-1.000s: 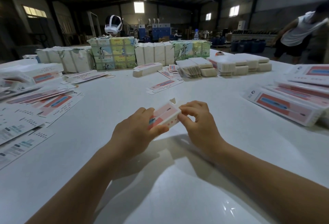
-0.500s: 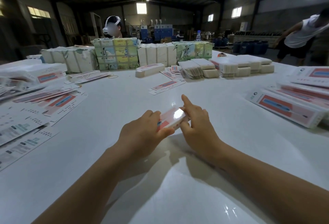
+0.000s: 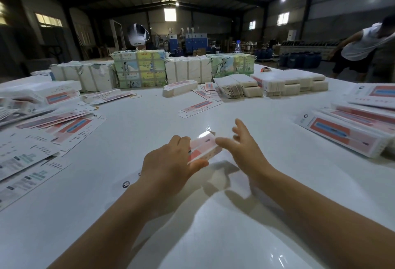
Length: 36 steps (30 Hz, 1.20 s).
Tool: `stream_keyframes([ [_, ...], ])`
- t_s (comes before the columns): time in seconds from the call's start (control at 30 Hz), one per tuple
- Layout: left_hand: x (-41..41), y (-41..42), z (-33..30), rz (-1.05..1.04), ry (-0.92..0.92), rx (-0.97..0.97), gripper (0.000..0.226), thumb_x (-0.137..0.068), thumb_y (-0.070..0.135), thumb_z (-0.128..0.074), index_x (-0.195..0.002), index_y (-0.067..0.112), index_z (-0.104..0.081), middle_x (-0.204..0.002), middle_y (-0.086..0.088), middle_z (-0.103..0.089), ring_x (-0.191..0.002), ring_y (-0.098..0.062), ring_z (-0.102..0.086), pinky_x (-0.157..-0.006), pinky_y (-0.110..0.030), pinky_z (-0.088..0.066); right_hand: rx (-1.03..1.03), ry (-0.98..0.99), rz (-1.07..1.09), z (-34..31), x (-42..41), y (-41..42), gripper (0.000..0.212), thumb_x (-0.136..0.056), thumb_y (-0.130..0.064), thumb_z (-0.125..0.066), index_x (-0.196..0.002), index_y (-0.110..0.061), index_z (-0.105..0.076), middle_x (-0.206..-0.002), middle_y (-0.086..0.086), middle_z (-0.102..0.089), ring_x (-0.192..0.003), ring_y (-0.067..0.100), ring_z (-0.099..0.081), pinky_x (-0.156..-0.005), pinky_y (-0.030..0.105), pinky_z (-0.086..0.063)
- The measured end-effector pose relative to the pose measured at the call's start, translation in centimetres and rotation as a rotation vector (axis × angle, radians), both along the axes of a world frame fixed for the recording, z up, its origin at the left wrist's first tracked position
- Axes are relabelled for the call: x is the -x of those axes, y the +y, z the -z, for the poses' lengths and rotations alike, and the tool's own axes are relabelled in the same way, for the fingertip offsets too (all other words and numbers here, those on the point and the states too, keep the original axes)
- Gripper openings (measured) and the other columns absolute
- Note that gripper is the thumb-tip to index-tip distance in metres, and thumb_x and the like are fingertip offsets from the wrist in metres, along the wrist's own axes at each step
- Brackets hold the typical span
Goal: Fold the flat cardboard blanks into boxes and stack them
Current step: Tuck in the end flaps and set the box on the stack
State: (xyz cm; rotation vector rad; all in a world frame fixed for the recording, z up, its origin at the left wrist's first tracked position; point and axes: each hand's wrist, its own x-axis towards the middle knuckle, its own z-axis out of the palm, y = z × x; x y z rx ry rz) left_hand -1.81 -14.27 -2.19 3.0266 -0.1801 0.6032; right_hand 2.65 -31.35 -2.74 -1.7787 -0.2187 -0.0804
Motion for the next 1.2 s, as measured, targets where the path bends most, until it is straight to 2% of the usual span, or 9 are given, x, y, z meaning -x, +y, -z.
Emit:
stream_keyframes([
  [0.1,0.3,-0.5,0.0,0.007,-0.034,-0.023,0.057,-0.085,0.069,-0.034,-0.122,0.026,-0.04,-0.111,0.008,-0.049,-0.088,-0.016,-0.055,-0.071,-0.031,-0.049,-0.383,0.368,-0.107,0.0,-0.4,0.1,0.057,-0.084,-0.016,-0.069,-0.135,-0.011,-0.043,-0.105,0.013,-0.063,-0.092,0.025,-0.064,-0.068,0.033,-0.053],
  [0.2,0.5,-0.9,0.2,0.032,-0.052,-0.035,0.058,-0.086,0.069,-0.033,-0.124,0.026,-0.039,-0.112,0.008,-0.048,-0.091,-0.015,-0.055,-0.073,-0.031,-0.05,-0.411,0.324,-0.123,0.3,-0.2,0.3,0.026,-0.081,-0.003,-0.067,-0.106,-0.001,-0.058,-0.091,0.018,-0.07,-0.076,0.028,-0.072,-0.064,0.034,-0.058],
  [0.33,0.3,-1.3,0.5,0.045,-0.077,-0.064,0.059,-0.086,0.069,-0.028,-0.125,0.026,-0.036,-0.112,0.007,-0.048,-0.091,-0.015,-0.055,-0.066,-0.027,-0.042,-0.08,-0.023,0.012,0.6,0.6,0.4,0.012,-0.085,-0.012,-0.061,-0.097,-0.01,-0.061,-0.093,0.01,-0.068,-0.086,0.026,-0.068,-0.08,0.042,-0.057],
  [0.43,0.2,-1.4,0.7,0.022,-0.108,-0.132,0.059,-0.086,0.071,-0.026,-0.123,0.026,-0.037,-0.11,0.007,-0.048,-0.091,-0.016,-0.055,-0.063,-0.027,-0.035,0.218,-0.279,0.047,0.6,1.4,0.7,0.013,-0.092,-0.012,-0.052,-0.101,-0.013,-0.06,-0.091,0.003,-0.067,-0.082,0.018,-0.061,-0.072,0.021,-0.047],
  [0.57,0.3,-1.2,0.9,0.005,-0.126,-0.158,0.06,-0.086,0.071,-0.023,-0.124,0.027,-0.036,-0.112,0.007,-0.05,-0.095,-0.015,-0.055,-0.065,-0.026,-0.034,0.47,-0.43,0.05,0.9,1.7,1.0,0.021,-0.098,-0.017,-0.044,-0.116,-0.012,-0.054,-0.096,0.009,-0.065,-0.083,0.026,-0.057,-0.071,0.032,-0.041],
  [0.7,0.4,-0.8,0.6,0.019,-0.147,-0.119,0.058,-0.088,0.067,-0.025,-0.127,0.026,-0.033,-0.116,0.008,-0.052,-0.098,-0.015,-0.054,-0.07,-0.027,-0.037,0.188,-0.326,-0.015,0.3,1.8,1.0,0.024,-0.099,-0.022,-0.044,-0.099,-0.008,-0.064,-0.086,0.011,-0.067,-0.08,0.027,-0.061,-0.074,0.031,-0.049],
  [0.83,0.4,-0.5,0.3,0.034,-0.198,-0.101,0.06,-0.088,0.066,-0.03,-0.132,0.025,-0.03,-0.119,0.007,-0.051,-0.099,-0.016,-0.053,-0.073,-0.027,-0.042,-0.478,0.187,-0.133,-1.1,0.4,0.1,0.028,-0.096,-0.016,-0.05,-0.087,-0.004,-0.073,-0.087,0.018,-0.073,-0.077,0.026,-0.071,-0.064,0.031,-0.059],
  [0.97,0.3,-0.7,0.5,0.048,-0.211,-0.145,0.064,-0.088,0.067,-0.03,-0.136,0.024,-0.027,-0.12,0.007,-0.051,-0.099,-0.015,-0.053,-0.069,-0.026,-0.037,-0.55,0.302,-0.179,-1.1,-0.1,-0.5,0.015,-0.089,-0.01,-0.061,-0.085,0.001,-0.071,-0.085,0.019,-0.073,-0.074,0.026,-0.072,-0.059,0.027,-0.057],
  [1.2,0.7,-0.6,0.3,0.068,-0.257,-0.169,0.067,-0.088,0.066,-0.034,-0.139,0.022,-0.029,-0.119,0.007,-0.053,-0.097,-0.016,-0.054,-0.068,-0.025,-0.033,-0.458,0.23,-0.226,-1.2,-0.1,-0.7,0.018,-0.083,-0.006,-0.067,-0.096,0.005,-0.07,-0.083,0.016,-0.073,-0.073,0.023,-0.071,-0.061,0.025,-0.056],
])
